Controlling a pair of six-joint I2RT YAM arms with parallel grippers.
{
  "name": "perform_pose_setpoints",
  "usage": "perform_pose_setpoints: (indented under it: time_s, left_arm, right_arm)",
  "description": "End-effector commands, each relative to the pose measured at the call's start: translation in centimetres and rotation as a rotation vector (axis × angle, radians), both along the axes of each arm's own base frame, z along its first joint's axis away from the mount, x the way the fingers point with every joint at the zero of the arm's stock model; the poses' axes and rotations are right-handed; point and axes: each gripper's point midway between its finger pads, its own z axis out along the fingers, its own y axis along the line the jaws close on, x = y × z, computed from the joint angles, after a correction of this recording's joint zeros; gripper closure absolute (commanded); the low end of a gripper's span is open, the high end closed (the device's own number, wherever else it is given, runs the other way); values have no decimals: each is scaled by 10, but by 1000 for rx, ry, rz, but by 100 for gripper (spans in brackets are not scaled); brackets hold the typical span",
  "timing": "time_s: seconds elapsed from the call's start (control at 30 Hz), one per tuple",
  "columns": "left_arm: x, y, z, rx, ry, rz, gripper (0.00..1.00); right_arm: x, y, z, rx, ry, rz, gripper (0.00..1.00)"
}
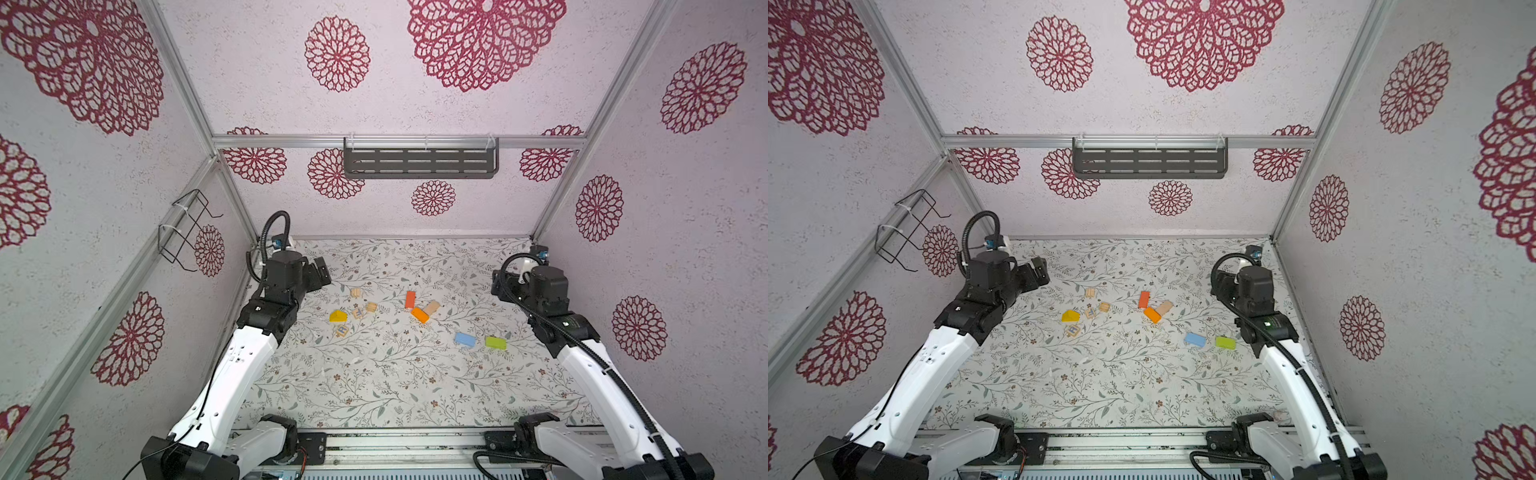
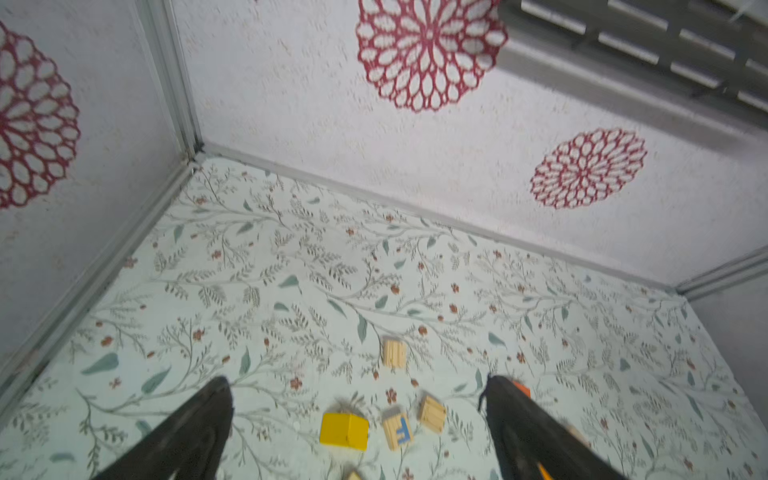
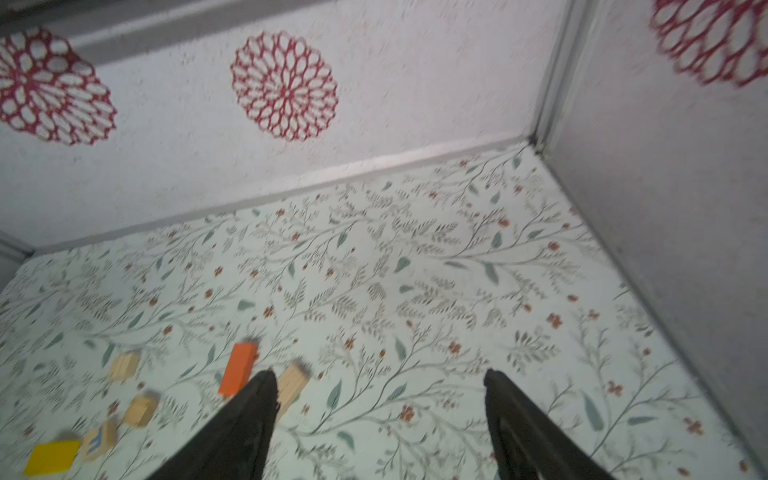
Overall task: Build the wood block tower
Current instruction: 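Grasp the red block with the right gripper while the left arm moves forward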
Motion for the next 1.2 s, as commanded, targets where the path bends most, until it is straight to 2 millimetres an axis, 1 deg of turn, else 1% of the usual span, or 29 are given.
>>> perform_pose_setpoints:
  time_s: [0.0, 0.13, 0.2, 0.27, 0.33, 0.47, 0.63, 0.77, 0.83, 0.9, 1.0, 1.17]
  left_arm:
    - [-23, -5, -33, 20, 140, 39, 3]
    - [-21, -17, -61, 20, 215, 38, 3]
    - [-16, -15, -72, 33, 237, 70, 3]
    - [-12, -4, -78, 46, 261, 163, 3]
    - [-10, 2, -83, 83, 303, 207, 3]
    - [-3, -7, -95, 78, 336, 178, 3]
    - [-1, -4, -125, 61, 336, 229, 3]
    - [-2, 3, -141, 87, 357, 273, 3]
    - [-4, 4, -146, 86, 364, 290, 3]
    - [-6, 5, -150, 77, 362, 296, 3]
    - [-10, 6, -151, 71, 352, 293, 3]
    - [-15, 6, -153, 48, 338, 284, 3]
  right_arm:
    - [-12, 18, -33, 9, 169, -3, 26]
    - [7, 45, -56, 3, 240, -3, 28]
    - [20, 58, -66, -20, 274, -5, 29]
    - [33, 73, -76, -36, 303, 5, 30]
    - [47, 90, -84, -43, 330, 16, 32]
    - [72, 119, -101, -45, 373, 38, 37]
    - [97, 157, -124, -48, 423, 81, 41]
    - [107, 183, -144, -63, 456, 110, 42]
    - [108, 195, -156, -73, 479, 126, 42]
    - [107, 202, -167, -82, 497, 136, 43]
    - [106, 207, -178, -85, 514, 136, 43]
    - [105, 212, -190, -93, 538, 136, 43]
